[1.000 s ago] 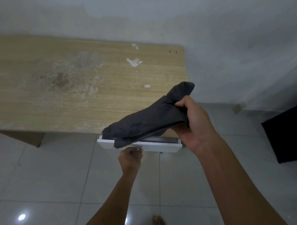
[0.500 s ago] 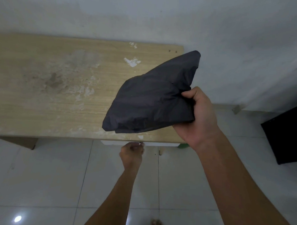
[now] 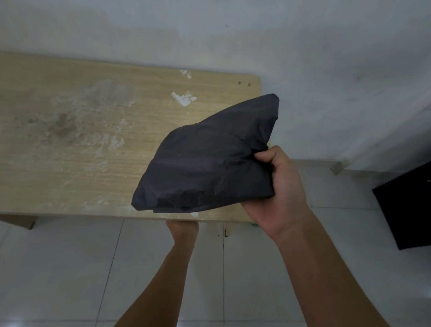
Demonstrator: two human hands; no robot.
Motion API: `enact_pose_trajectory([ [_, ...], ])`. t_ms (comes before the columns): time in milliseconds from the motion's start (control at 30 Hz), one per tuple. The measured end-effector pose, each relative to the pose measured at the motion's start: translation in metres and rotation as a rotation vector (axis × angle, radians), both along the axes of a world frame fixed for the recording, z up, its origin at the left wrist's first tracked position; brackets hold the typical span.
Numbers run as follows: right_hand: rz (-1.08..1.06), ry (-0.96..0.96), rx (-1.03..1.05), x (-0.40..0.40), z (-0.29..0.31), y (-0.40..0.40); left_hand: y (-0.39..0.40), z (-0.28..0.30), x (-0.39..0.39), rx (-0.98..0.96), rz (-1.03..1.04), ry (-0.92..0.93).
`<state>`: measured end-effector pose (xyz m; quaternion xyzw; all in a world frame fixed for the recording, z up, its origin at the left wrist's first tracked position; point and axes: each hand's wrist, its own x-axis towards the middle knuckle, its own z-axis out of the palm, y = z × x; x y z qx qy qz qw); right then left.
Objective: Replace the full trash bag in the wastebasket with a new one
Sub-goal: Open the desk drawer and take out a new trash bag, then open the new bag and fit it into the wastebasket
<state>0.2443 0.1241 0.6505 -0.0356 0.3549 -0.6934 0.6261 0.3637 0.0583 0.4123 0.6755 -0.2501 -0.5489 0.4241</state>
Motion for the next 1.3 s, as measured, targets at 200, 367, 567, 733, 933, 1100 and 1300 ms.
enact_pose_trajectory([
  [200, -0.015, -0.026, 0.021, 0.003, 0.011, 0.013, 0.034, 0.016, 0.041, 0.128, -0.430, -0.136],
  [367, -0.015, -0.021, 0.067, 0.021, 0.024, 0.033, 0.058, 0.083, 0.082, 0.095, -0.436, 0.052],
  [567, -0.048, 0.031, 0.104, 0.048, 0.069, 0.077, 0.057, 0.210, 0.124, 0.152, -0.492, 0.811],
  [733, -0.056, 0.199, 0.258, 0.055, 0.093, 0.105, 0.040, 0.292, 0.139, 0.119, -0.665, 0.599],
  [933, -0.137, 1.115, 0.665, 0.050, 0.094, 0.123, 0.051, 0.341, 0.121, -0.163, -0.763, 0.317],
  [1100, -0.122, 1.092, 0.416, 0.060, 0.124, 0.122, 0.087, 0.357, 0.076, -0.458, -0.970, 0.106],
  [1300, -0.176, 1.090, 0.384, 0.007, 0.126, 0.155, 0.134, 0.358, 0.003, -0.498, -1.128, 0.117],
])
